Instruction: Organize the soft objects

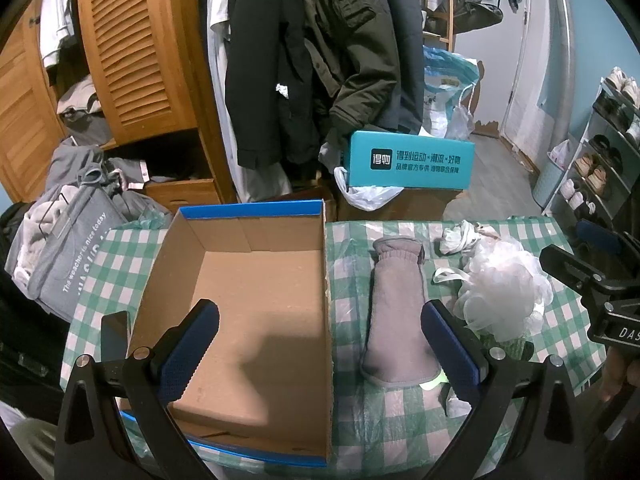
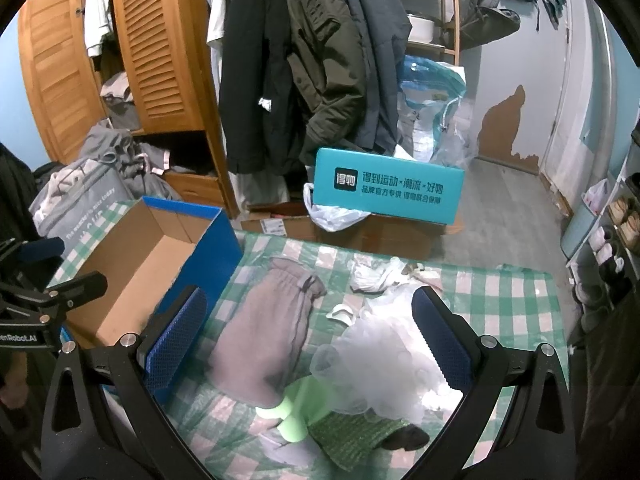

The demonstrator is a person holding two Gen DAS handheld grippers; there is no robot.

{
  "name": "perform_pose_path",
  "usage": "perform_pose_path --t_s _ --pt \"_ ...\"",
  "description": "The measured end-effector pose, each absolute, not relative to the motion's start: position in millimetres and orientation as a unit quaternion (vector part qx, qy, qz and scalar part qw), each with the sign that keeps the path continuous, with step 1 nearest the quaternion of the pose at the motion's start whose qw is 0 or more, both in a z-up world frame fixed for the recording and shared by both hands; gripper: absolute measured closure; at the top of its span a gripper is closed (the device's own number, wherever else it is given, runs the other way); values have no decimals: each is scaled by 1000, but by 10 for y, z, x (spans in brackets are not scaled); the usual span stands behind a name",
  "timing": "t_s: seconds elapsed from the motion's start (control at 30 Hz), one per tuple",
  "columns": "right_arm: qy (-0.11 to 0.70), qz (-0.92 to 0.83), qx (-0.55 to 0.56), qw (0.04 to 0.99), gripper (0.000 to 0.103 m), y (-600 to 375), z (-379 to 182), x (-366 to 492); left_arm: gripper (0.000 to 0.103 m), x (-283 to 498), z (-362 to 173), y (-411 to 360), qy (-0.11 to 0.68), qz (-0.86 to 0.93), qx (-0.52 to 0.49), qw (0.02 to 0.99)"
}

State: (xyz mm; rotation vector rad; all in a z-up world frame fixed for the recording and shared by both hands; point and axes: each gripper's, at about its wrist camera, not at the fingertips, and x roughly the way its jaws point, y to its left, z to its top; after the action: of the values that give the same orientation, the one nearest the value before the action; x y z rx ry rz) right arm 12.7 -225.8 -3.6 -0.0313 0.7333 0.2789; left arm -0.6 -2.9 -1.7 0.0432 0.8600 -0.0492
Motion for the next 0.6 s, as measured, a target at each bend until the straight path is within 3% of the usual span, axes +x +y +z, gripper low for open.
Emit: perform_pose_path --t_s 0.6 --pt "359 136 -16 923 2 -2283 -31 120 1 -4 -22 -42 416 -25 22 909"
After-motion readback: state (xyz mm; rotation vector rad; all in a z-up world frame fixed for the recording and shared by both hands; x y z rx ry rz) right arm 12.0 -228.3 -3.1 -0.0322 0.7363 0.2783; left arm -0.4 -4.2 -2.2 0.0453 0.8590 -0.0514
